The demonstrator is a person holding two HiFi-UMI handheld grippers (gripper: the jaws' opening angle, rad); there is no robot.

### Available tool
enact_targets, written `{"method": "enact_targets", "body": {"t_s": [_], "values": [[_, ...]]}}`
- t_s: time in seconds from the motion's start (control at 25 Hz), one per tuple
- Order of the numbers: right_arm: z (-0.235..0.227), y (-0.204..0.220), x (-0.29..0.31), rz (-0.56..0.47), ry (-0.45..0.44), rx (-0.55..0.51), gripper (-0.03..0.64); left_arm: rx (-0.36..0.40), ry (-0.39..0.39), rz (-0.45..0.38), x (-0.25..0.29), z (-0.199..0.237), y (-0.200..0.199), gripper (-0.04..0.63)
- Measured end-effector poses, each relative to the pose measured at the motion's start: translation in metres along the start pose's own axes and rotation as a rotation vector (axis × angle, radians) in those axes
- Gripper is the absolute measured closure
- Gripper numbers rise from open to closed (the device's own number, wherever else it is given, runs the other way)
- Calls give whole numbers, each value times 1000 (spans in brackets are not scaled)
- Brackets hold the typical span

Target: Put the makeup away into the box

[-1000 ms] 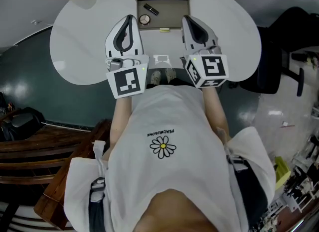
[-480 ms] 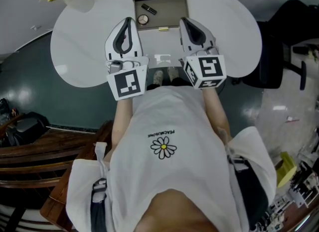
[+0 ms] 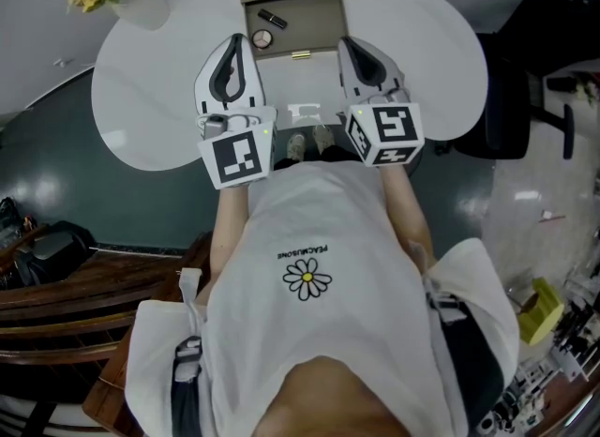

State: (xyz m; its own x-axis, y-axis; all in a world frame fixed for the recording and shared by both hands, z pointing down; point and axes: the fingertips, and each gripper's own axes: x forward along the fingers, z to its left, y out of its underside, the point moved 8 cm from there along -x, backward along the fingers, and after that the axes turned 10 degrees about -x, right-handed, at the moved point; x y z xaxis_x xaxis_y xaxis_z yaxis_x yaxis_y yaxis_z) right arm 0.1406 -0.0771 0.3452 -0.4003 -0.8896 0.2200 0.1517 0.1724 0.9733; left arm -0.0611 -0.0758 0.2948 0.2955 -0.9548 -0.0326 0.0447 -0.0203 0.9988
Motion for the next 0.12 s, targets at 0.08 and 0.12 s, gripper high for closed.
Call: {"method": "enact_targets", "body": {"t_s": [0.08, 0.12], "values": [[-1, 1, -2, 1, 4, 0, 588, -1, 0, -1, 0, 0, 0, 577], [-1, 1, -2, 3, 5, 0, 588, -1, 1, -2, 0, 0, 0, 577]]}}
